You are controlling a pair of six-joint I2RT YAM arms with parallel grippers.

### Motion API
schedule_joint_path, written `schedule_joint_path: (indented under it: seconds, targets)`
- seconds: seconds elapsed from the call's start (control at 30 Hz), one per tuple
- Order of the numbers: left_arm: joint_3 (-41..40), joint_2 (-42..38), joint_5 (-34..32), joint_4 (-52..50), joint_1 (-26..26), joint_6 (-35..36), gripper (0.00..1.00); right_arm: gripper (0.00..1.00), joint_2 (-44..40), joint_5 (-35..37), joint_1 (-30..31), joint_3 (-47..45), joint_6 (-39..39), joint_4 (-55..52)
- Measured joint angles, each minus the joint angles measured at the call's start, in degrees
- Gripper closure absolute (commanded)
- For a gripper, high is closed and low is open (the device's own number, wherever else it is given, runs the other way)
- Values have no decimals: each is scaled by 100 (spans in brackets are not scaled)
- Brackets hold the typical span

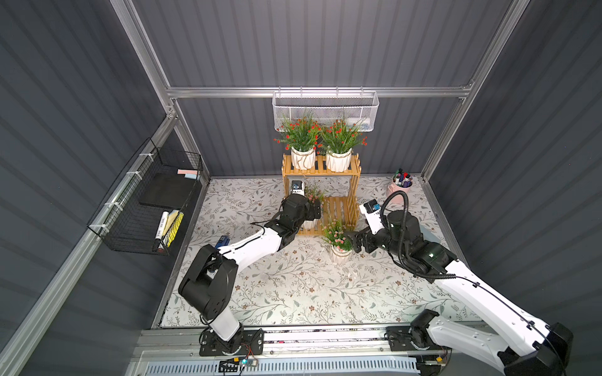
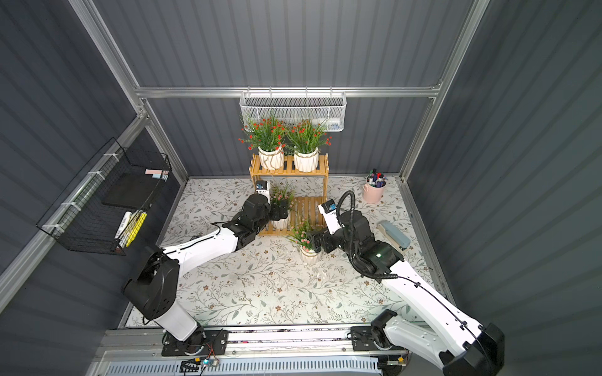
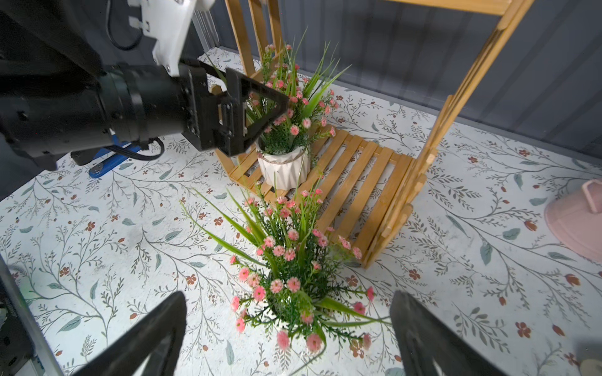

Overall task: Place the baby's breath potted plants on the rack by color
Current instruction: Place the baby's breath potted plant on the rack, then pick up the baby's breath potted plant from the center of the board.

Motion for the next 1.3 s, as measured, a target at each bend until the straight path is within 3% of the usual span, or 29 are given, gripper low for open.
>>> schedule_joint_path:
  seconds: [0.3, 0.57, 0.7, 1.03, 1.3]
  targets:
    - [-234, -1213, 411, -1034, 0, -140, 1, 1, -219, -107, 138, -273, 367, -446]
    - [-1071, -2365, 466, -1554, 0, -271, 1, 1, -505, 232, 1200, -1261, 916, -302]
    - [-1322, -2509, 470, -1663, 0, -369, 1, 1, -468, 557, 1652, -1937, 1154, 76]
    - [-1700, -2481, 695, -1620, 0, -542, 1, 1, 411, 1110, 1591, -2900, 1274, 1738]
    - [-1753, -2551, 730, -1609, 0, -581, 1, 1, 1139, 898, 861, -3230, 960, 3495]
